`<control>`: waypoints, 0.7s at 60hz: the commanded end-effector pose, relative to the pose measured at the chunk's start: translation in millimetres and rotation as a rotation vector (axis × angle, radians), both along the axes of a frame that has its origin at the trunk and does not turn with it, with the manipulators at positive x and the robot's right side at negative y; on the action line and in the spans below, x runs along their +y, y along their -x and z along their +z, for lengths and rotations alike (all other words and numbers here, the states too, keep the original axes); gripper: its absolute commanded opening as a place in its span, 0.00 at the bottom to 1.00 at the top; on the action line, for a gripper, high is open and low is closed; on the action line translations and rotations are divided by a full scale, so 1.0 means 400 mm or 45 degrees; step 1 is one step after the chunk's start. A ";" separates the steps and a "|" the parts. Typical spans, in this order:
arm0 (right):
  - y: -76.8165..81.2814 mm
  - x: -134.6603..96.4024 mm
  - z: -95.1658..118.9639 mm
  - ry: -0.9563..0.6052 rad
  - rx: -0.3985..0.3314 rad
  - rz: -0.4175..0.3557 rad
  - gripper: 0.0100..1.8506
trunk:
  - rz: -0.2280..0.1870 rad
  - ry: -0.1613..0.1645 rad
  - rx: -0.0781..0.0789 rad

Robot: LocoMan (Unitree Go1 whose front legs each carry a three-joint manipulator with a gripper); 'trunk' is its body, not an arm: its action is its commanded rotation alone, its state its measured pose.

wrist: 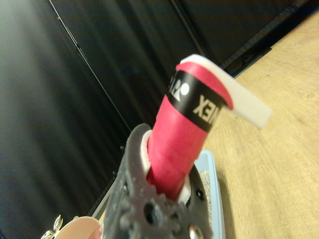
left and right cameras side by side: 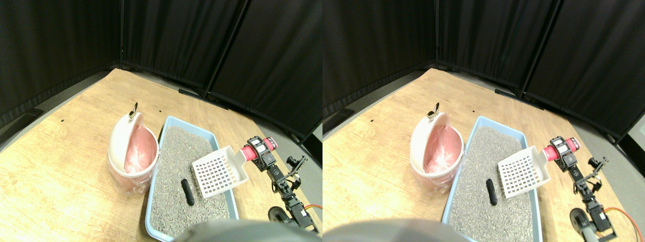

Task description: Scoop (unimanual)

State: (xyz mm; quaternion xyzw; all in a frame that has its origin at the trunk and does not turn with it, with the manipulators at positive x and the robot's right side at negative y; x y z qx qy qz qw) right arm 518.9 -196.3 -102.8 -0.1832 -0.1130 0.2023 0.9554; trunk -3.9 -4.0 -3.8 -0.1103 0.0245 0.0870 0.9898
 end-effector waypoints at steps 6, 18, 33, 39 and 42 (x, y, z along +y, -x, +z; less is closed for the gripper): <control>0.002 0.024 0.042 0.053 -0.083 0.059 0.03 | 0.015 0.041 0.016; 0.005 0.044 0.057 0.223 -0.096 0.073 0.03 | 0.004 0.062 0.027; -0.002 0.044 0.030 0.214 -0.042 0.055 0.03 | -0.003 0.061 0.029; 0.000 0.048 0.026 0.242 -0.055 0.025 0.03 | -0.006 0.063 0.028; -0.001 0.048 0.025 0.245 -0.057 0.028 0.03 | -0.005 0.058 0.026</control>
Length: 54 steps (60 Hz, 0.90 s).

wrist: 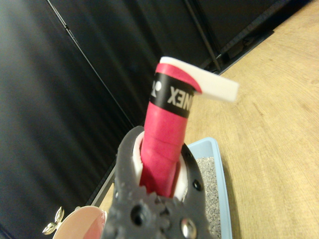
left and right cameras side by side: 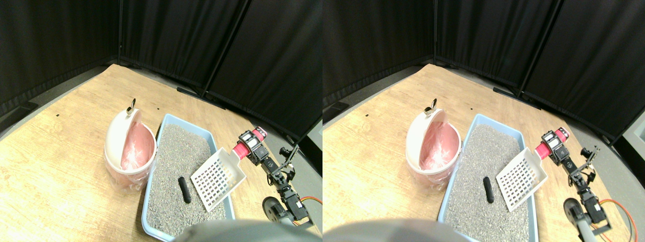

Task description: Scoop (unimanual)

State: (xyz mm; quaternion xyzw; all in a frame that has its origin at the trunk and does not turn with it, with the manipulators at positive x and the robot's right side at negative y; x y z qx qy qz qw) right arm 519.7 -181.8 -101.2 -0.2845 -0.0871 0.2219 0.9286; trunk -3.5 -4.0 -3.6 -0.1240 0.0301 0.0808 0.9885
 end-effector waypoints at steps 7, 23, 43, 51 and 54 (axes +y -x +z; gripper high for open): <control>-0.011 0.011 0.022 -0.015 -0.121 0.047 0.03 | 0.010 0.019 0.017; -0.026 0.016 0.044 0.028 -0.194 0.061 0.03 | 0.021 0.019 0.007; -0.016 0.064 0.016 0.060 -0.142 0.140 0.03 | 0.039 0.031 0.028; -0.007 0.085 -0.013 0.069 -0.089 0.162 0.03 | 0.041 0.035 0.033; -0.004 0.090 -0.023 0.068 -0.070 0.196 0.03 | 0.044 0.043 0.036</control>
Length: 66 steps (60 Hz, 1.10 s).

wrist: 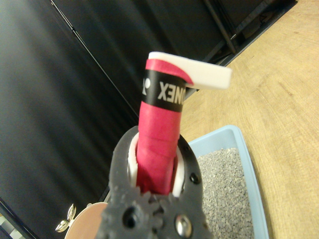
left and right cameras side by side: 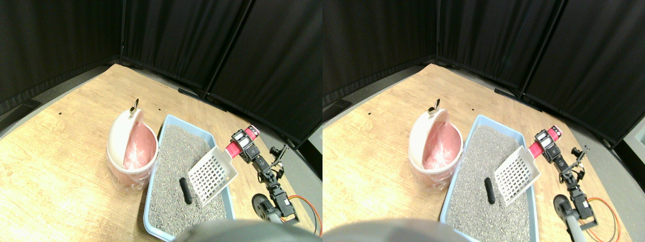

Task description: Scoop (unimanual)

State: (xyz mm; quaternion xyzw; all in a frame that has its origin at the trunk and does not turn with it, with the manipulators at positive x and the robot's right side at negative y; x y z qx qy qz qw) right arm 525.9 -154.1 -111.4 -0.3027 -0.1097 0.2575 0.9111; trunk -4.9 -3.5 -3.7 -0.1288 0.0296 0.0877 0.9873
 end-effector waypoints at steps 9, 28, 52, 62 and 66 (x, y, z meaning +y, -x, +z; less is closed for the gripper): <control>0.018 0.033 -0.036 0.047 0.029 0.081 0.03 | 0.049 0.060 0.049; 0.070 0.135 -0.187 -0.061 0.271 0.148 0.03 | 0.146 0.168 0.120; 0.078 0.185 -0.204 -0.166 0.345 0.158 0.03 | 0.156 0.176 0.110; 0.066 0.160 -0.152 -0.297 0.351 0.063 0.03 | 0.129 0.149 0.092; 0.060 0.140 -0.133 -0.389 0.359 -0.017 0.03 | 0.116 0.139 0.083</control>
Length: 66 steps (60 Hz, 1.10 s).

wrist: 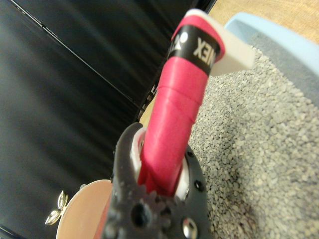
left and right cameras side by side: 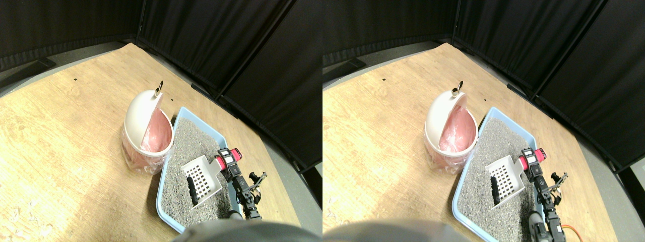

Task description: Scoop (unimanual)

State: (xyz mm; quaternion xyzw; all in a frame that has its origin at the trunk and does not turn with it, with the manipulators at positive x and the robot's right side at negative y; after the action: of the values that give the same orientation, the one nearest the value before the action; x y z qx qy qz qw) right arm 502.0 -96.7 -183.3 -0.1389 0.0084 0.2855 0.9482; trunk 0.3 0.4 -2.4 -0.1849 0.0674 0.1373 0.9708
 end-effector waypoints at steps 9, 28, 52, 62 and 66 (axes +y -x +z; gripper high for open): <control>-0.014 -0.044 0.085 -0.257 -0.041 -0.124 0.03 | -0.031 -0.043 -0.037; -0.025 -0.134 0.122 -0.520 -0.039 -0.379 0.03 | -0.076 -0.092 -0.065; -0.038 -0.214 0.128 -1.050 0.010 -0.497 0.03 | -0.122 -0.142 -0.096; -0.042 -0.230 0.152 -1.132 0.017 -0.569 0.03 | -0.131 -0.145 -0.107; -0.040 -0.231 0.165 -1.159 0.021 -0.588 0.03 | -0.129 -0.145 -0.113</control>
State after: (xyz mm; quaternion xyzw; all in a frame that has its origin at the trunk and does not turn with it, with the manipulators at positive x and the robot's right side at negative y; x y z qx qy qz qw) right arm 518.7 -193.9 -134.6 0.2613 -0.0384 0.0290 0.9641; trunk 4.5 -1.5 -5.0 -0.1291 0.0424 0.0829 0.9872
